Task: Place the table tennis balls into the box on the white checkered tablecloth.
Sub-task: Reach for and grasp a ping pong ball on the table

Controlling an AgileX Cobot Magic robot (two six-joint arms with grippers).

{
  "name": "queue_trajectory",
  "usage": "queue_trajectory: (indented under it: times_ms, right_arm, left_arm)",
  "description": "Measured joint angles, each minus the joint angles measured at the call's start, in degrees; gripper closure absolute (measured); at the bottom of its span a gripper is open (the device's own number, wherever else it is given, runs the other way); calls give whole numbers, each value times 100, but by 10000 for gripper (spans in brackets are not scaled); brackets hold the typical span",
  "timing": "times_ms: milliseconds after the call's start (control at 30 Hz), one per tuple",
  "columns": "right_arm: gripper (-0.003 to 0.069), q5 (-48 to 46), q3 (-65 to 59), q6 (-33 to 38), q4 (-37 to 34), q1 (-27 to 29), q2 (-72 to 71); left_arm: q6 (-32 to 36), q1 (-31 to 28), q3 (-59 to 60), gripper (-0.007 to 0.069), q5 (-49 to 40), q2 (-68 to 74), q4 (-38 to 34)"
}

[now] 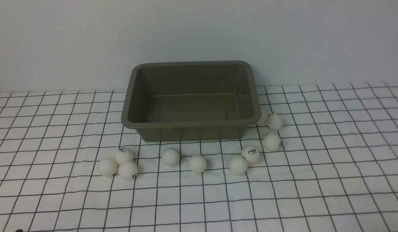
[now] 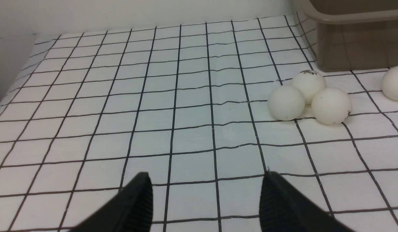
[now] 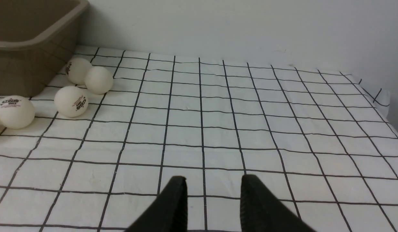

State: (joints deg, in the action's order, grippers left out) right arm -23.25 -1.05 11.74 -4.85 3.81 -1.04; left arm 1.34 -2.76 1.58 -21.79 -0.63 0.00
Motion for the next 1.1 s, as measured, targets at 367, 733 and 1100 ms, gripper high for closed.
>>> queue_trajectory:
  times_ms: [367,733,1100]
  right_arm:
    - [435,223,114,-307,-669,0,0]
    - [435,-1858,2415,-431,-712,0,368]
    - [435,-2286,2762,-444,-1302,0,429]
  left_arm:
    - [0,0,0,220,0,0,0]
    - [0,0,0,220,0,0,0]
    - [0,0,0,220,0,0,0]
